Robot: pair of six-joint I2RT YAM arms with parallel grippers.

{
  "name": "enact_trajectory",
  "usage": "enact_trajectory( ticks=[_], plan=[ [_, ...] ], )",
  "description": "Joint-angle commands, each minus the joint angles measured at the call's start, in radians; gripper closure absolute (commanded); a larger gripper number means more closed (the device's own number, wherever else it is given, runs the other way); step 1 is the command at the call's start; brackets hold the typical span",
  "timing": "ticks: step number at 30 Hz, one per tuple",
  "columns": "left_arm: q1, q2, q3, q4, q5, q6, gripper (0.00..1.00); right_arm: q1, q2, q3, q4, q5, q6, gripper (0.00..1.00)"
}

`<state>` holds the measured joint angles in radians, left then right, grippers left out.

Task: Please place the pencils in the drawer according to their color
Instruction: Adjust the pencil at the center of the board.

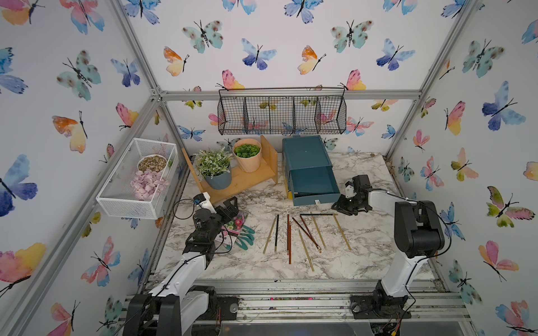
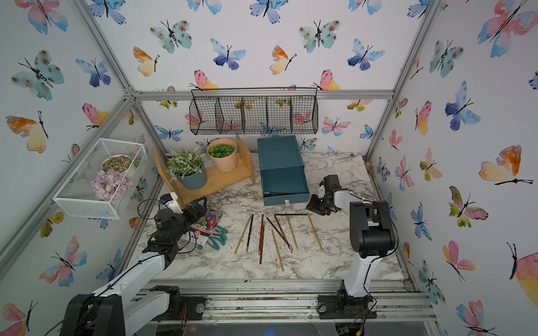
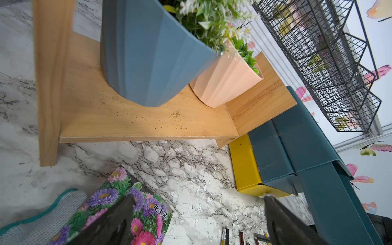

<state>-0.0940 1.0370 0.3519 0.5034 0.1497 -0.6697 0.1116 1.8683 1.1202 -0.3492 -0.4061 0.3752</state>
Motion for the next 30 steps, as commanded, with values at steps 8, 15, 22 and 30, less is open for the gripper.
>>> enact_trajectory(
  ticks=[8,15,22,30],
  plan=[
    [-0.006,0.005,0.027,0.011,0.031,0.007,0.02,-0.003,-0.080,-0.105,-0.018,-0.097,-0.036,0.69],
    [-0.007,0.001,0.025,0.009,0.027,0.006,0.02,0.003,-0.141,-0.162,-0.037,-0.117,-0.048,0.72],
    [-0.006,0.000,0.024,0.009,0.024,0.003,0.02,0.016,-0.212,-0.240,-0.053,-0.124,-0.048,0.72],
    [-0.006,0.001,0.021,0.011,0.022,0.002,0.02,0.052,-0.238,-0.307,-0.033,-0.119,-0.050,0.73]
  ],
)
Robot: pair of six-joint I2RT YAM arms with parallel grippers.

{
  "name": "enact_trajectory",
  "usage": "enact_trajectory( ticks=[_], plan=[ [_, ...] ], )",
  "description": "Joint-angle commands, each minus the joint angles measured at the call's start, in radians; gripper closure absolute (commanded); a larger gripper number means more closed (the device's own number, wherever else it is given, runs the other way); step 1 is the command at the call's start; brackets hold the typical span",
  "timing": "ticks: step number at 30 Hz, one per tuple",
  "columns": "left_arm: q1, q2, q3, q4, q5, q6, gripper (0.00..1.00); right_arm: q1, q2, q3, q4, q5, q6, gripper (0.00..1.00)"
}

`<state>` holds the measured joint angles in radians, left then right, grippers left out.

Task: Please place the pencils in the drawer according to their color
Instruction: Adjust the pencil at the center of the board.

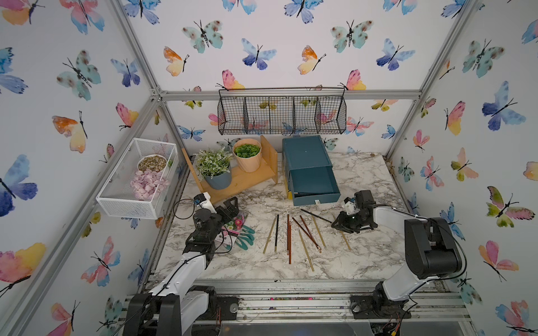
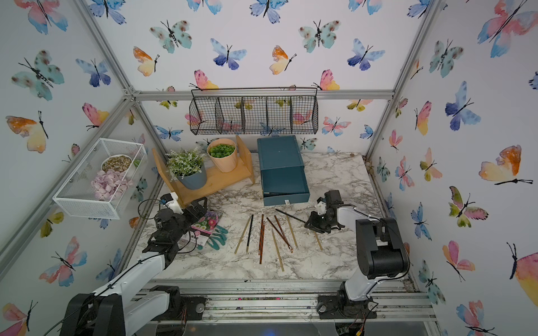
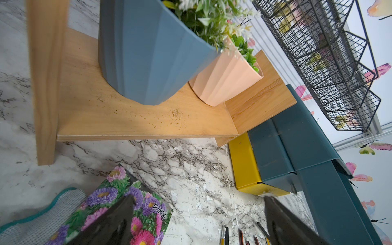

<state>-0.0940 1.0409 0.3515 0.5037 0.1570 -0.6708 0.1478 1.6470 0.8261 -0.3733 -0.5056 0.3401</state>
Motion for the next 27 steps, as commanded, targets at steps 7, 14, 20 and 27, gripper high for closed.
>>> enact_trajectory(
  ticks=[7,14,20,27],
  plan=[
    [-0.006,-0.007,0.021,0.010,0.015,0.003,0.02,0.027,-0.055,-0.004,0.059,0.009,-0.036,0.76],
    [-0.006,-0.005,0.024,0.010,0.016,0.003,0.02,0.027,-0.006,0.026,0.195,-0.046,-0.029,0.68],
    [-0.006,-0.003,0.024,0.007,0.017,0.002,0.02,0.027,0.051,0.054,0.284,-0.070,-0.023,0.66],
    [-0.006,-0.011,0.027,0.002,0.013,0.005,0.02,0.039,0.087,0.042,0.282,-0.073,-0.029,0.68]
  ],
)
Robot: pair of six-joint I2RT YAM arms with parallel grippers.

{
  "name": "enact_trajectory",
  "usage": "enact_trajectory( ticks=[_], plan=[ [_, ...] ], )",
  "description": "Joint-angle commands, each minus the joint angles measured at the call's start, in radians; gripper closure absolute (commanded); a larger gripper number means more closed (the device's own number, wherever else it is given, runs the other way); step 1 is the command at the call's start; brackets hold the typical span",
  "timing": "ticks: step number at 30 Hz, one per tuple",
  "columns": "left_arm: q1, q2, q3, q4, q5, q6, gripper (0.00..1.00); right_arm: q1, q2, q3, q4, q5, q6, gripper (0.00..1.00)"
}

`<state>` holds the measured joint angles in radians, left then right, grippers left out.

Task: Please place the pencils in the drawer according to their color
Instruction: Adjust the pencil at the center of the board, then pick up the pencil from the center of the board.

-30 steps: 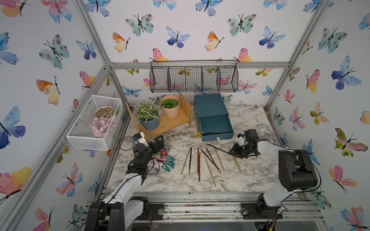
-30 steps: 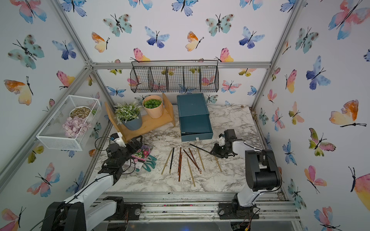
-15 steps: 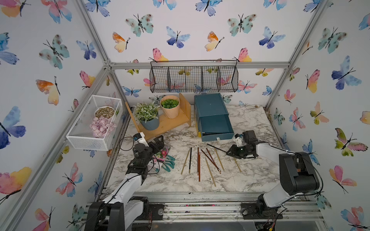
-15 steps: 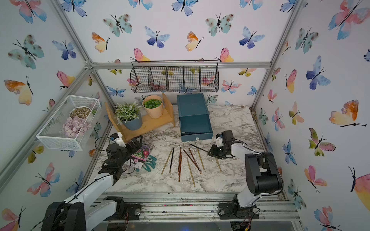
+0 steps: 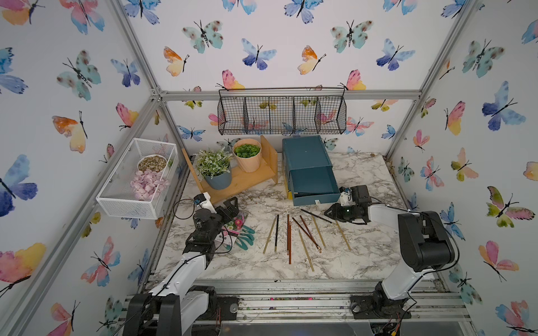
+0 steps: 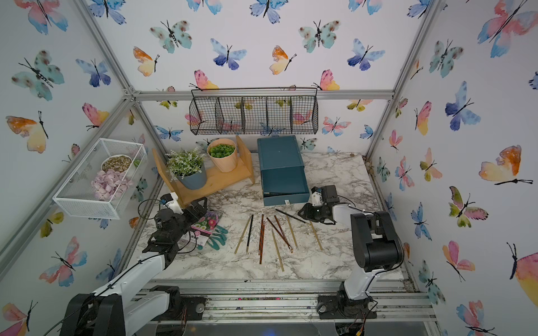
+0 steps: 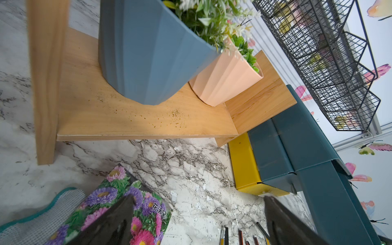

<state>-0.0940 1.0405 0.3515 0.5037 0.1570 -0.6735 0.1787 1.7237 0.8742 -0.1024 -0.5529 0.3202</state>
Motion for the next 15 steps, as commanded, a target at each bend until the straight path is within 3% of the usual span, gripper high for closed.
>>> enact_trajectory(
  ticks=[1,15],
  plan=[
    [-0.006,-0.012,0.026,0.001,0.013,0.008,0.02,0.011,0.007,-0.015,0.008,-0.024,-0.009,0.68],
    [-0.007,-0.008,0.036,-0.002,0.015,0.008,0.02,0.049,-0.055,-0.111,-0.056,0.024,-0.007,0.70]
  ],
)
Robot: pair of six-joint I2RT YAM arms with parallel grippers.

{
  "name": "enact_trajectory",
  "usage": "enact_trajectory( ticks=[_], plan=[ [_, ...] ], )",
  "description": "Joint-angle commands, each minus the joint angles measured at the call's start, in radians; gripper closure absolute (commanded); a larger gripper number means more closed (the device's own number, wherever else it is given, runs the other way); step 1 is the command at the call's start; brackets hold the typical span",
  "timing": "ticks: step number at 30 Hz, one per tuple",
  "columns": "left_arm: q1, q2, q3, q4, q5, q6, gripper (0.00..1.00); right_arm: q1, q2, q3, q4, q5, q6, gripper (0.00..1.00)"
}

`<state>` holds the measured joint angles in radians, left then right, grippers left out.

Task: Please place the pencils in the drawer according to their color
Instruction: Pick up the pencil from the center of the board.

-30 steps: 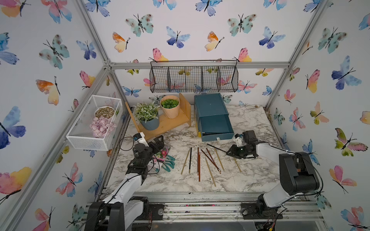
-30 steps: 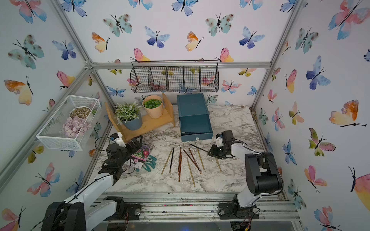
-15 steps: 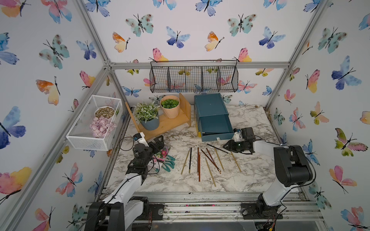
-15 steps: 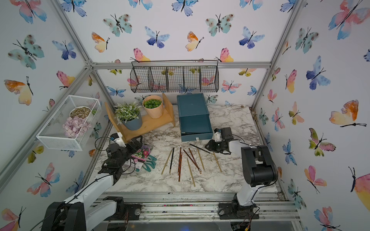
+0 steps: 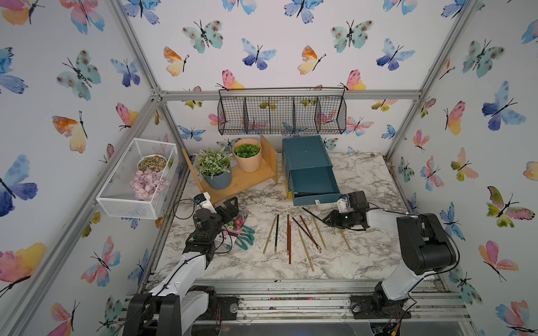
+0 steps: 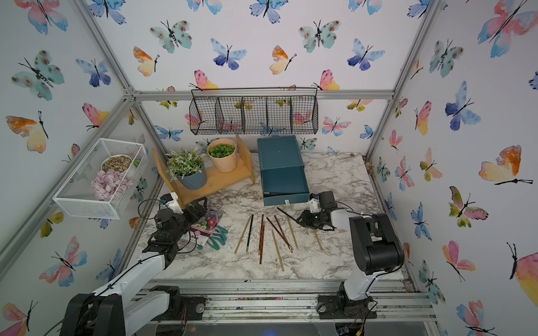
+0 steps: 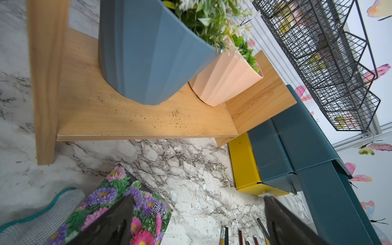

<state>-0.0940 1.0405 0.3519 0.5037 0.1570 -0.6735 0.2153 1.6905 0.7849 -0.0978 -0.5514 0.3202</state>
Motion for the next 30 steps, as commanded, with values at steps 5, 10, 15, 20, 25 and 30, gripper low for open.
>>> enact_trajectory(
  ticks=[5,10,15,20,25,30],
  plan=[
    [-0.006,-0.008,0.038,-0.003,0.012,0.008,0.01,0.040,-0.075,-0.075,-0.104,0.104,0.017,0.72],
    [-0.006,0.001,0.038,0.001,0.013,0.006,0.02,0.096,-0.112,-0.123,-0.133,0.210,0.066,0.73],
    [-0.006,0.006,0.040,0.003,0.016,0.007,0.02,0.162,-0.089,-0.125,-0.132,0.292,0.115,0.74],
    [-0.006,-0.005,0.039,-0.005,0.011,0.012,0.02,0.188,-0.068,-0.121,-0.145,0.370,0.157,0.75],
    [-0.006,-0.010,0.036,-0.008,0.006,0.014,0.02,0.235,-0.051,-0.100,-0.210,0.474,0.184,0.76],
    [-0.006,-0.007,0.033,-0.003,0.007,0.012,0.02,0.303,-0.034,-0.074,-0.297,0.595,0.237,0.76]
  ],
)
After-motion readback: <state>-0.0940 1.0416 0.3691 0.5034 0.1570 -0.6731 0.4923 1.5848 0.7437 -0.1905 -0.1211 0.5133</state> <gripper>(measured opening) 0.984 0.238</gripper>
